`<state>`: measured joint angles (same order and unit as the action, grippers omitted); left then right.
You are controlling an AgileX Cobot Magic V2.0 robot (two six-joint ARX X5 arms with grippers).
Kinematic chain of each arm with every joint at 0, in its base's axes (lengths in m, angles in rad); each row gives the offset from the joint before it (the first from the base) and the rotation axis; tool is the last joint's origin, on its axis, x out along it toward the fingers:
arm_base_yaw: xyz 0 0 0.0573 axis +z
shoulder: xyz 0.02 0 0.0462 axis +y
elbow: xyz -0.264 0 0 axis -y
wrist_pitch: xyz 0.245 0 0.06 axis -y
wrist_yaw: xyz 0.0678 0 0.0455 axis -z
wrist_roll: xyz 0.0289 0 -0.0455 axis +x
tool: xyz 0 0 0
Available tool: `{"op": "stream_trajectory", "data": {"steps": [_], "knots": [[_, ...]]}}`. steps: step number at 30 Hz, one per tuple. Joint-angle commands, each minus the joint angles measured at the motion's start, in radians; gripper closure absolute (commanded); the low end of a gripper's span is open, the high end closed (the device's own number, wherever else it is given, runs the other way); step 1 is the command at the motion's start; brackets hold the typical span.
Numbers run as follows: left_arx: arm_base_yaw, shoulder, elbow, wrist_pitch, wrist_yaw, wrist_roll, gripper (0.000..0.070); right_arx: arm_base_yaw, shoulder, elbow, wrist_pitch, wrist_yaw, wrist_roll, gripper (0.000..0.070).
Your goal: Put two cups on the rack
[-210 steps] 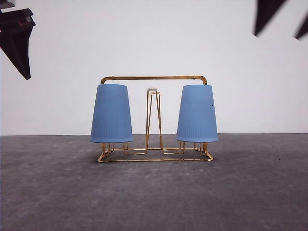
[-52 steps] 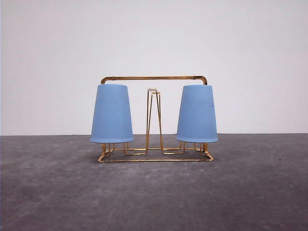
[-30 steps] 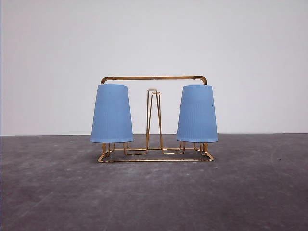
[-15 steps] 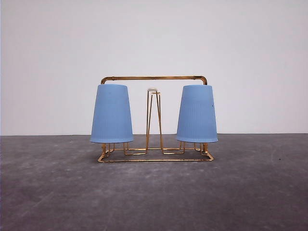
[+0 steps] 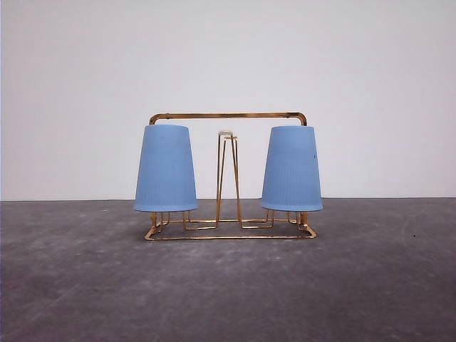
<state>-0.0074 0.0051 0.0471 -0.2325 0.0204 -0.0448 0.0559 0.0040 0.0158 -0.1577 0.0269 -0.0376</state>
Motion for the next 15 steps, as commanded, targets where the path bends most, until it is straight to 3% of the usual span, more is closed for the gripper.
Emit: {"op": "stream_trajectory", "data": {"steps": [1,15], "knots": [[0.001,-0.001,-0.013,-0.008,-0.002,0.000,0.0685,-0.001,0.000,-0.004,0.011,0.000,0.000,0.0688],[0.001,-0.001,-0.013,-0.008,-0.002,0.000,0.0685,-0.001,0.000,-0.004,0.011,0.000,0.000,0.0688]]}}
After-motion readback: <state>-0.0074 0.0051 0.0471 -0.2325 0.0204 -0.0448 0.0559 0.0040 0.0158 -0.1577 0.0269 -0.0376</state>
